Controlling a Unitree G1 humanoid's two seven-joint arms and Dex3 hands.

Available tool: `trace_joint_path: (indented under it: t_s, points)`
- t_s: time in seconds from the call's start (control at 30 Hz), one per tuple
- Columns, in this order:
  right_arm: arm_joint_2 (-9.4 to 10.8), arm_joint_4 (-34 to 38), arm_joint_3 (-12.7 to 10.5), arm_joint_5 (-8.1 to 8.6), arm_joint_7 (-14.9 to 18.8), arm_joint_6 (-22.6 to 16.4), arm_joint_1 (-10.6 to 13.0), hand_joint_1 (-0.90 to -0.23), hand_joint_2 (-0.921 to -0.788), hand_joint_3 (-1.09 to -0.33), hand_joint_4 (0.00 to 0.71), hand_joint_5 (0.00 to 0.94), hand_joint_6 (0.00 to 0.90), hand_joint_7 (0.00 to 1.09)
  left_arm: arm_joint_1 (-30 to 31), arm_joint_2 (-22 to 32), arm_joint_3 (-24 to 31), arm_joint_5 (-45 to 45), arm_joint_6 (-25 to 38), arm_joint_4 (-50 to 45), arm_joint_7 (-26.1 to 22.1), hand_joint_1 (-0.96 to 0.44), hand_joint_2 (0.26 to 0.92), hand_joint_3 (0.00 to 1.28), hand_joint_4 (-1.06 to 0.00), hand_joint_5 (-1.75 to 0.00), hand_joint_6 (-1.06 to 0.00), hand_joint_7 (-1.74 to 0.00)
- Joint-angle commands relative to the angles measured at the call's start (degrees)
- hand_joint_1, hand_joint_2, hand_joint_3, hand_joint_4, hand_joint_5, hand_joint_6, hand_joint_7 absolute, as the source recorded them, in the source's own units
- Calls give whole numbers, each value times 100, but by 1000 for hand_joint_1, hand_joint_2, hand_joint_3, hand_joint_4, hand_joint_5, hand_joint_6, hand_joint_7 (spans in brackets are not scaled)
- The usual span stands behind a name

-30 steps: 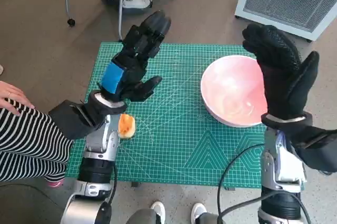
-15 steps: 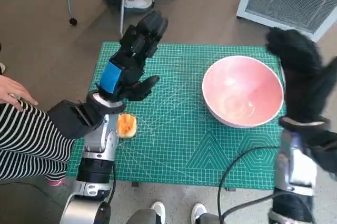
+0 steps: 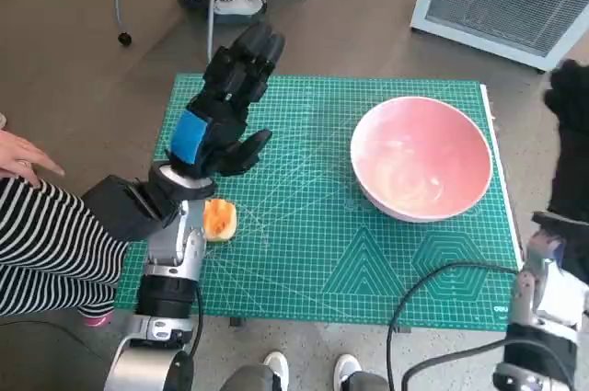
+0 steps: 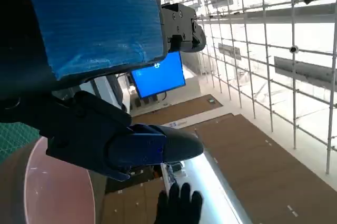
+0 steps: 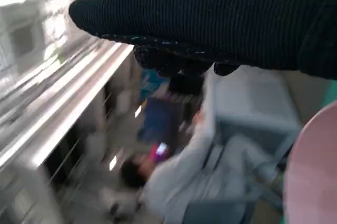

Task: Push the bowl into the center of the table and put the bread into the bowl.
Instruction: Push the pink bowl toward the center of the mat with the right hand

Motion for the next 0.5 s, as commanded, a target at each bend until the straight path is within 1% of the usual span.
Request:
trace_joint_path:
  t_s: [0.03, 0.33, 0.43, 0.5]
  points:
    - [-116, 774, -111, 6, -71, -37, -96, -678, -921, -794, 115, 0, 1, 399, -71, -48, 14, -38, -122, 47, -12, -609, 921, 367, -86, -18, 1, -369]
    - [-286, 2157, -168, -20, -129, -2, -414, -612, -921, -831, 106, 2, 5, 374, -83, -35, 30, -69, -106, 57, -40, -612, 921, 368, -88, -16, 1, -372]
    - [-309, 2544, -157, -34, -146, 12, -539, -592, -921, -844, 109, 3, 13, 374, -93, -26, 39, -70, -103, 67, -43, -611, 921, 368, -88, -16, 1, -372]
    - [-296, 2806, -148, -32, -162, 58, -637, -591, -921, -850, 111, 4, 16, 373, -103, -26, 41, -66, -104, 78, -43, -611, 921, 369, -88, -16, 1, -372]
